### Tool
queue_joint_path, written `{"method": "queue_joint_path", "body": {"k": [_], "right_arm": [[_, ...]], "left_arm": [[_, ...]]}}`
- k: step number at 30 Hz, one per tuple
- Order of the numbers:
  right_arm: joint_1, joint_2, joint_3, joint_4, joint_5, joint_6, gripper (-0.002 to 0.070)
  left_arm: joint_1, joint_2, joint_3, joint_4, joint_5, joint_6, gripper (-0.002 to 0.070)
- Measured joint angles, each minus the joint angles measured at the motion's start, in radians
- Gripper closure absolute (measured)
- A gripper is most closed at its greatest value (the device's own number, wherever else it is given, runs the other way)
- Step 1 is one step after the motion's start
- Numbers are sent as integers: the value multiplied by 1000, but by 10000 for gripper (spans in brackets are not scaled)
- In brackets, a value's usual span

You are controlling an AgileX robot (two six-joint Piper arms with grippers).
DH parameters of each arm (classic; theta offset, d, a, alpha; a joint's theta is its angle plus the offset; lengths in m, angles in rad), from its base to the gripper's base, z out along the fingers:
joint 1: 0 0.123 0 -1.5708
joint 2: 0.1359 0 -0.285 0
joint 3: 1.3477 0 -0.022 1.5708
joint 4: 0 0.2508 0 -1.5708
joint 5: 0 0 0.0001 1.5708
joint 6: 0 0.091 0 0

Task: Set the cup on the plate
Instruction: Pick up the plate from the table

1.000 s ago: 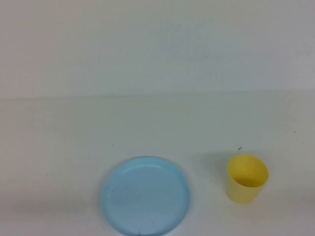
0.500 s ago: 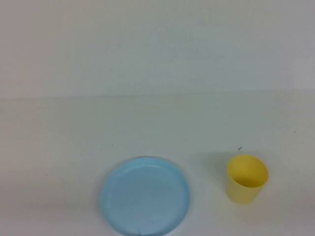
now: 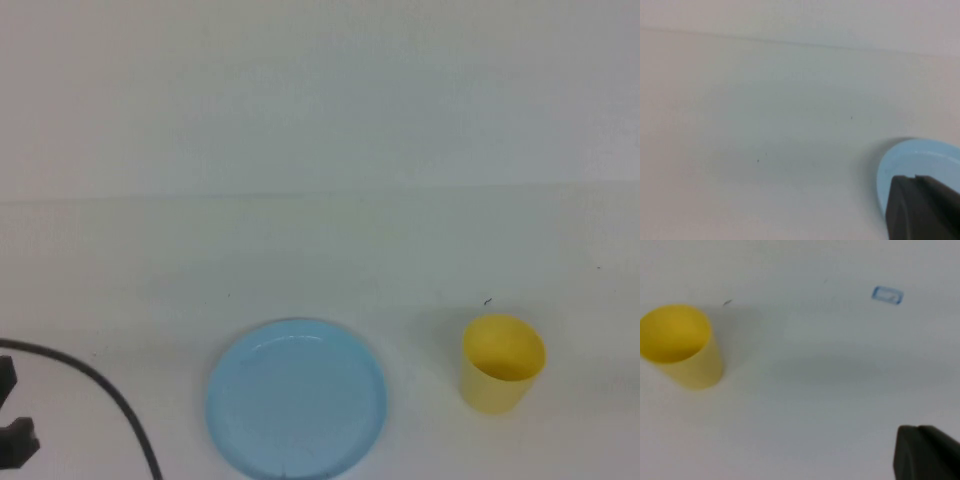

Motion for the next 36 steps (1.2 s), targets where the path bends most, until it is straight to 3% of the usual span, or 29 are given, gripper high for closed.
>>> {"method": "queue_joint_path", "body": {"k": [4,10,12,19,22,23,24,26,27,32,36], "right_arm": [[0,172,-131,162,176,-191,676],[0,300,-252,302,274,-349,676],[0,321,-279,326,292,-391,676],[0,376,-294,352,311,-432,676],[0,380,-294,352,313,-432,675],[0,380,-294,353,313,-432,671],[0,380,-294,353,313,-432,661],[0,380,-294,353,313,-432,623],[0,380,-294,353,313,-432,601],[0,380,-294,356,313,-435,461],[0,380,-294,383,313,-435,432]], "left_arm": [[0,150,-86,-62,80,118,613],[0,379,-242,-242,217,305,284],[-4,459,-300,-274,280,366,227],[-132,704,-456,-144,341,386,249],[-218,796,-502,46,341,259,255],[-240,820,-502,38,341,210,256],[-265,847,-529,194,343,145,256],[-300,896,-555,271,343,39,256],[-313,919,-567,276,343,-35,256],[-332,1020,-613,224,322,-39,256],[-332,1097,-640,219,320,-44,256]]}}
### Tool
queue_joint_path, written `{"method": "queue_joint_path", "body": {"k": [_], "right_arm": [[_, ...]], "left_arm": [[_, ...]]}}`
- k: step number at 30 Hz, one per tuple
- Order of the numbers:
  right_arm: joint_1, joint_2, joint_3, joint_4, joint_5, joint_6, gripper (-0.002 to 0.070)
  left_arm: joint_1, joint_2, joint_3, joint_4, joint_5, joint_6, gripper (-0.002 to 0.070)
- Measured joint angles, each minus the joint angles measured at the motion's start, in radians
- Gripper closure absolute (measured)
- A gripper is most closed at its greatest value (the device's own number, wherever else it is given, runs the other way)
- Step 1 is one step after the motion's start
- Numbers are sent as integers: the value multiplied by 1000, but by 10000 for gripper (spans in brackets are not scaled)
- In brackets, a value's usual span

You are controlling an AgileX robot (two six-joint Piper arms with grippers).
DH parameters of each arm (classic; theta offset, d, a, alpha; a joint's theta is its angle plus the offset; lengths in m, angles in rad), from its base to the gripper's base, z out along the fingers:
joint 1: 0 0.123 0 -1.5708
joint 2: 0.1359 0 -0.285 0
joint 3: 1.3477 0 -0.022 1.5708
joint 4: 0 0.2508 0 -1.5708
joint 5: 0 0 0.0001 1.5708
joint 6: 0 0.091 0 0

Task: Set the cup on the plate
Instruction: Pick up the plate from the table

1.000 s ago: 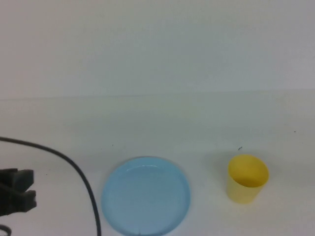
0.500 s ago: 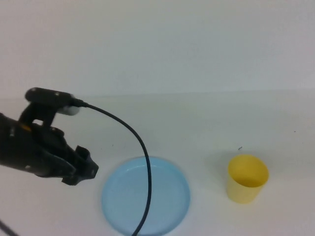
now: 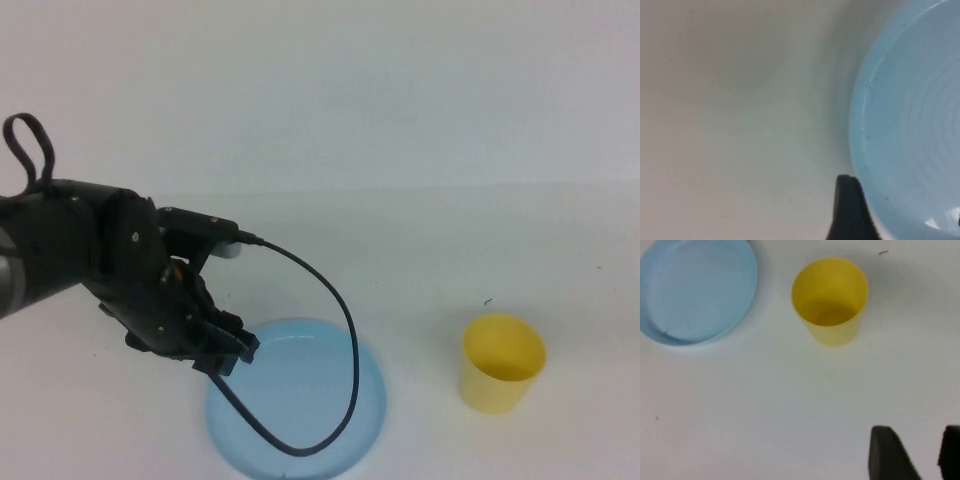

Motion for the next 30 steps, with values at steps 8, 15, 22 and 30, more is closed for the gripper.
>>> {"method": "queue_joint_path", "body": {"k": [8,15,22,30], "right_arm": [[0,0,6,24,0,0,426],[0,0,6,32,0,0,426],[0,0,6,37,-12,0,426],[0,0,6,50,-33,0,426]], "left_arm": [[-4,92,-3,3,-17,-29,256],[-7,131,-3,10,-14,-29,256],[-7,169,-3,23,21,-23,257],[-7,180,-3,34,32,3,470]]}}
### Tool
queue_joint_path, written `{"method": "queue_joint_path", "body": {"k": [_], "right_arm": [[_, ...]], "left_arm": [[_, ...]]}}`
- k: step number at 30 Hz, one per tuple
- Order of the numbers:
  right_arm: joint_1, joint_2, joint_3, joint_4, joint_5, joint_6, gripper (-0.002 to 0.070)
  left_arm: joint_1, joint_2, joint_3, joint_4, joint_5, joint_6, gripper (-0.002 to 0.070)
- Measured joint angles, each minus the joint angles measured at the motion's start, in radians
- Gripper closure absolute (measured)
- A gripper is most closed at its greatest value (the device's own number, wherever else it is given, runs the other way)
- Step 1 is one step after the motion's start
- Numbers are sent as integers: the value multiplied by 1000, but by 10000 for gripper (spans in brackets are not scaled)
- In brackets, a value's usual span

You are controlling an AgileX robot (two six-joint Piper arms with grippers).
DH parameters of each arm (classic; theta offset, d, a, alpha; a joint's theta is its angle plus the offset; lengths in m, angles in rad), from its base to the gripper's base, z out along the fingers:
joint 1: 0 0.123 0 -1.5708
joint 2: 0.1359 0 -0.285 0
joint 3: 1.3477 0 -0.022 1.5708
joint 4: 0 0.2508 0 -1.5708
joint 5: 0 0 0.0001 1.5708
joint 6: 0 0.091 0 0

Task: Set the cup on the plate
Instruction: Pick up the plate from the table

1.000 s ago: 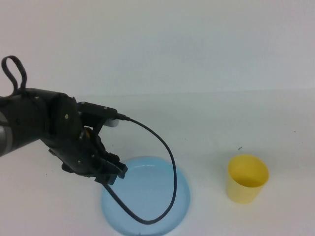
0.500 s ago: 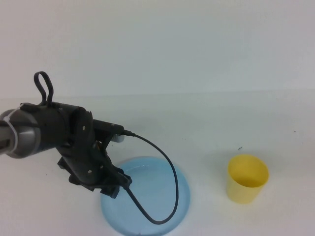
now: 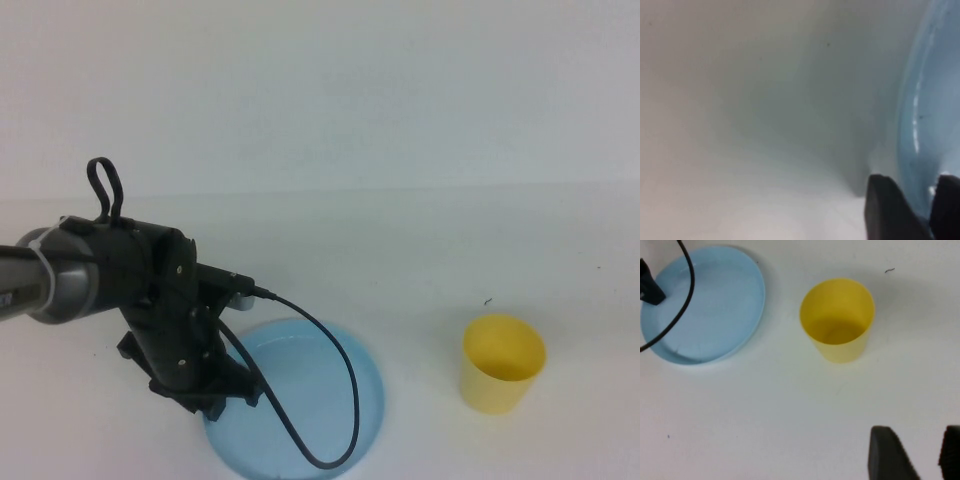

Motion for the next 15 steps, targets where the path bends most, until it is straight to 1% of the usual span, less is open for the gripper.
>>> {"method": "queue_joint_path", "body": {"k": [1,2,3,4,6,10,15], "right_arm": [[0,0,0,2,0,0,426],[0,0,0,3,0,0,426],[0,0,0,7,0,0,426],[0,0,0,7,-2,0,426],[0,0,0,9,-2,0,426],[0,0,0,9,-10,0,426],[0,0,0,9,-18,0,426]], "left_arm": [[0,0,0,10,-5,9,526],[0,0,0,12,-14,14,565],[0,0,0,14,-24,8,603],[0,0,0,14,-29,18,625],[0,0,0,14,-44,28,643],[0,0,-24,16,-50,31,649],[0,0,-139,13,5,63,657]]}}
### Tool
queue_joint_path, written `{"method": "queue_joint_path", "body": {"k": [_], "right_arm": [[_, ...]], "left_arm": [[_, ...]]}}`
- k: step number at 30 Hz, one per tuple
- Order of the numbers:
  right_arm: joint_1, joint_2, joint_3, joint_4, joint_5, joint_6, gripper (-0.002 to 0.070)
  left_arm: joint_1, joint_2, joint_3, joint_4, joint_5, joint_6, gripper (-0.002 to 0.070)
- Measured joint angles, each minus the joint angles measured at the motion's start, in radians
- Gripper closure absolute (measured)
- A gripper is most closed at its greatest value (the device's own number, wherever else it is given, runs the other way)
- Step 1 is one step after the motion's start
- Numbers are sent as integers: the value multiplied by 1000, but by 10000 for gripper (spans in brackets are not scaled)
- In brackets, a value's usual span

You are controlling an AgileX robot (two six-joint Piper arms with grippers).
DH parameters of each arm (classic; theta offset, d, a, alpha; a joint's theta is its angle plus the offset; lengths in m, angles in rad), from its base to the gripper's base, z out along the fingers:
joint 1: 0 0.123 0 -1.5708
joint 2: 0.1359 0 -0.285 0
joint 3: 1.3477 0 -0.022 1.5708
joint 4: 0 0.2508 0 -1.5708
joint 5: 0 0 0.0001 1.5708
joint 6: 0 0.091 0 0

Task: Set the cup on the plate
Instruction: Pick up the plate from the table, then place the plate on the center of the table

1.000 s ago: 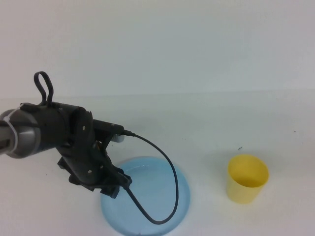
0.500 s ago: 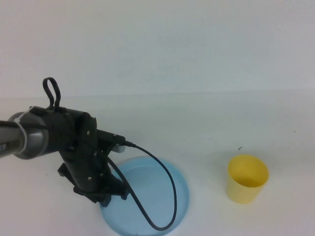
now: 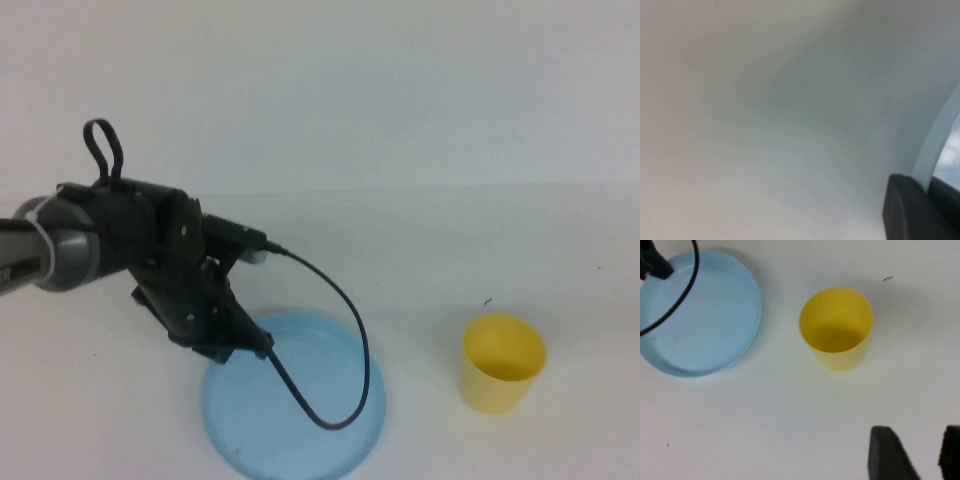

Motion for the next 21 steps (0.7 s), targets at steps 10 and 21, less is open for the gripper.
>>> {"method": "queue_joint_path", "body": {"k": [10,21], "right_arm": [[0,0,123,7,-100,0,426],[0,0,182,18,-170,-14,426]], "left_arm": [[0,12,-235,-128,50,63,669],[-11,139,-238,-235,51,122,665]]}}
